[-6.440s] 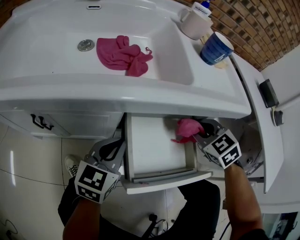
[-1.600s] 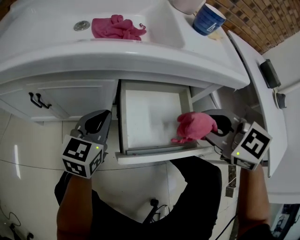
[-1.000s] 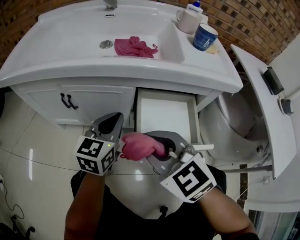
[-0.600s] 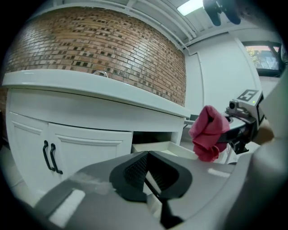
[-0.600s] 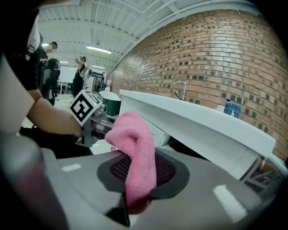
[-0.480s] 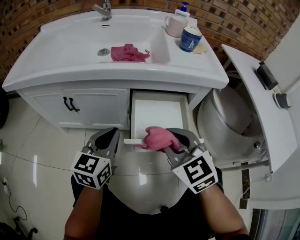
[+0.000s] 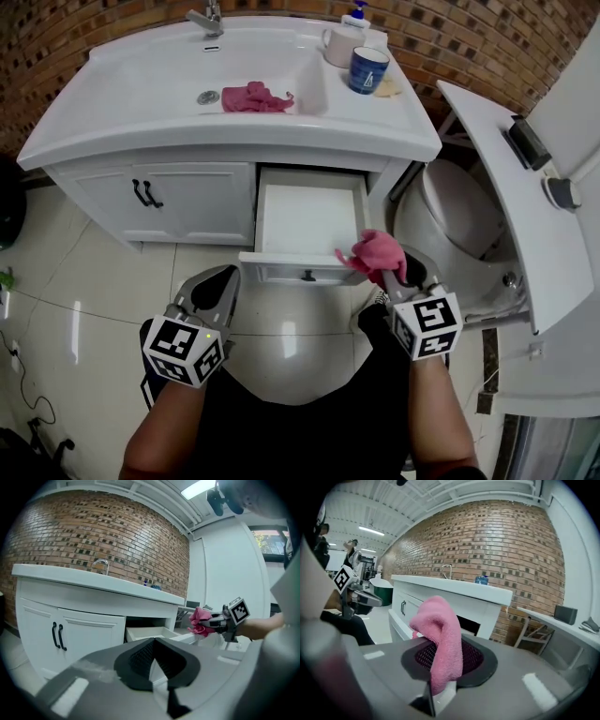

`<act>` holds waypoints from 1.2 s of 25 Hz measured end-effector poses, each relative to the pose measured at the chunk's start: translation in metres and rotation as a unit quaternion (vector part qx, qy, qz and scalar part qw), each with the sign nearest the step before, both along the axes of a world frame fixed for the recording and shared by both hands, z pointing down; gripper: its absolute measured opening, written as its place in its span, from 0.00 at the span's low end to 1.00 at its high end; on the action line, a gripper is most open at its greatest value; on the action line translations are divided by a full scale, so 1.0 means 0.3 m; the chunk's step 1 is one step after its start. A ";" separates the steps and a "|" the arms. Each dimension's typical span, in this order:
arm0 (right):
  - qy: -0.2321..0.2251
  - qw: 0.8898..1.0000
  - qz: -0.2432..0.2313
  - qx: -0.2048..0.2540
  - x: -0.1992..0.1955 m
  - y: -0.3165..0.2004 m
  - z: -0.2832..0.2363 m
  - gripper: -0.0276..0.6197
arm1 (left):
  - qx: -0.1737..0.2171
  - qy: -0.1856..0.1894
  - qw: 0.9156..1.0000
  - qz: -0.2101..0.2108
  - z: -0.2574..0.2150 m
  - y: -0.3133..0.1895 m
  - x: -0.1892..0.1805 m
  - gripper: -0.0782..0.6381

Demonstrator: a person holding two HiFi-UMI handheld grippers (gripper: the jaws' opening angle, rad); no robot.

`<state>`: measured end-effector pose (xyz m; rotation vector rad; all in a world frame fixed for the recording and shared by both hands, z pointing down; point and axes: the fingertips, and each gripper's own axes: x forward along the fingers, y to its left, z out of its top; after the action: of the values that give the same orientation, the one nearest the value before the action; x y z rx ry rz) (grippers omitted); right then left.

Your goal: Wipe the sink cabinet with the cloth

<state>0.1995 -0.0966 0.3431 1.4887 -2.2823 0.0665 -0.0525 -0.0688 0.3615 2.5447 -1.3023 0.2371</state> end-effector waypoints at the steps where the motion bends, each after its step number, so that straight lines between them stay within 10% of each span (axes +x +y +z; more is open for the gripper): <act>1: -0.007 1.000 0.013 0.000 0.033 0.004 0.005 0.17 | 0.000 0.002 1.000 -0.002 -0.003 0.009 0.003 0.12; 12: -0.009 0.998 0.053 0.032 0.121 0.055 -0.056 0.17 | -0.003 0.018 1.000 -0.026 -0.014 0.071 -0.024 0.12; 17: -0.047 0.994 -0.070 0.070 -0.238 0.158 -0.115 0.17 | -0.006 0.030 0.998 -0.060 -0.022 0.068 -0.095 0.12; 21: -0.077 0.986 -0.151 0.004 -0.556 0.191 0.061 0.17 | 0.001 0.033 0.997 -0.066 -0.040 0.056 -0.106 0.12; 30: -0.139 0.978 -0.132 -0.083 -0.745 0.103 0.260 0.17 | 0.002 0.040 0.997 -0.063 -0.052 0.056 -0.117 0.12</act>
<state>-0.0239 -0.0656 0.4210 1.1410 -2.6028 0.4006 -0.0874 -0.0519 0.3458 2.4368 -1.4280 0.1058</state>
